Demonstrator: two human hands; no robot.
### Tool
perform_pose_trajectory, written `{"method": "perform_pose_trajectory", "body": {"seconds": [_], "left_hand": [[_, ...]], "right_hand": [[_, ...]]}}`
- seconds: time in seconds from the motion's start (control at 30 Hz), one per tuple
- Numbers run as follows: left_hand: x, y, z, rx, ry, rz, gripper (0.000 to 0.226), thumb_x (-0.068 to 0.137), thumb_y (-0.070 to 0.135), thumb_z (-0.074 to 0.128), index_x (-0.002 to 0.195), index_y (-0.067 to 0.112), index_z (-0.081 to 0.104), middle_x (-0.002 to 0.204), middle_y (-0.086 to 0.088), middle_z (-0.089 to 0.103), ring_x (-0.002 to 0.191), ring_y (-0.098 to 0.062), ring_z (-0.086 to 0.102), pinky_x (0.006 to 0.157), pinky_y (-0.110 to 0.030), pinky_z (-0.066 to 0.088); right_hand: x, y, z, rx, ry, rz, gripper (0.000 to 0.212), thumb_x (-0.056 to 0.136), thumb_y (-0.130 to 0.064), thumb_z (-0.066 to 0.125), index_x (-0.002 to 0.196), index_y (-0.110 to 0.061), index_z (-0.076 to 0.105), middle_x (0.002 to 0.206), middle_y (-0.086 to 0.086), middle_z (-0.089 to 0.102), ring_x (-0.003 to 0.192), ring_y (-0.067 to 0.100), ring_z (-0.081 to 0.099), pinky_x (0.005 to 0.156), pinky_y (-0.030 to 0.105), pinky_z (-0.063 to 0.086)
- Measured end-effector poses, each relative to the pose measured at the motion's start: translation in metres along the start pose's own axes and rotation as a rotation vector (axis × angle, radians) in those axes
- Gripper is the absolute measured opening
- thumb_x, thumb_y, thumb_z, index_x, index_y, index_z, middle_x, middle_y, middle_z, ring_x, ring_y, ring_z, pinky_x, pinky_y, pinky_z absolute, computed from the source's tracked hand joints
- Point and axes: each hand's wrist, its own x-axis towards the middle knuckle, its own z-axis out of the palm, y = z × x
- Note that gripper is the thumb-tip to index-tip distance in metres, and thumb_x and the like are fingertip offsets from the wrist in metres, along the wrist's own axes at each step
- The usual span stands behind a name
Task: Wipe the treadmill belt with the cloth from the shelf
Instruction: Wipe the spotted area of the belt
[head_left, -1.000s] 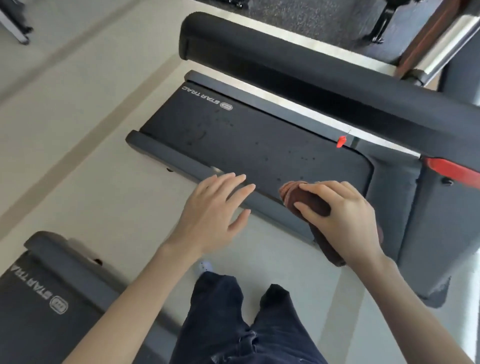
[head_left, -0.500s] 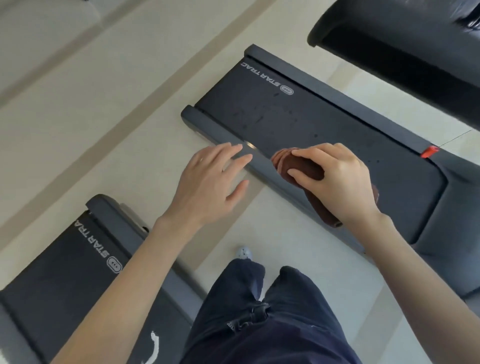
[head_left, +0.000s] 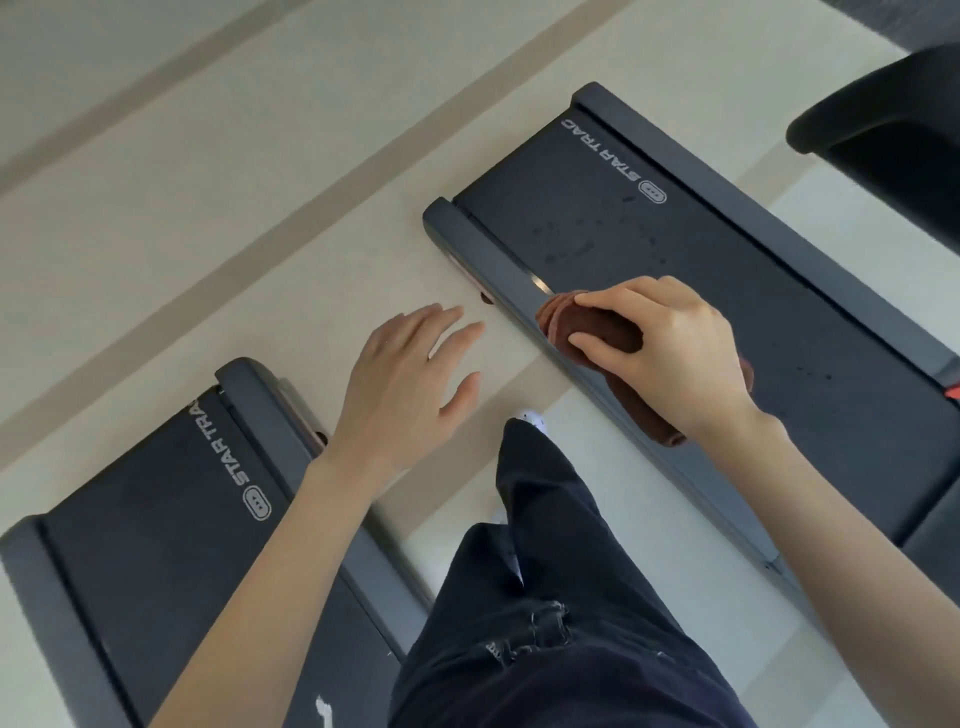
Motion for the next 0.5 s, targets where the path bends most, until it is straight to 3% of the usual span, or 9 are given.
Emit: {"method": "perform_pose_trajectory", "body": {"seconds": [0.5], "left_hand": [[0.186, -0.069, -0.008, 0.008, 0.027, -0.054, 0.049, 0.092, 0.039, 0.036, 0.129, 0.015, 0.057, 0.132, -0.007, 0.056, 0.124, -0.027, 0.049, 0.097, -0.042, 0.042]], "right_hand": [[0.175, 0.074, 0.030, 0.082, 0.014, -0.012, 0.029, 0.081, -0.040, 0.061, 0.103, -0.025, 0.070, 0.092, -0.005, 0.068, 0.081, 0.021, 0.061, 0.065, 0.024, 0.040]]}}
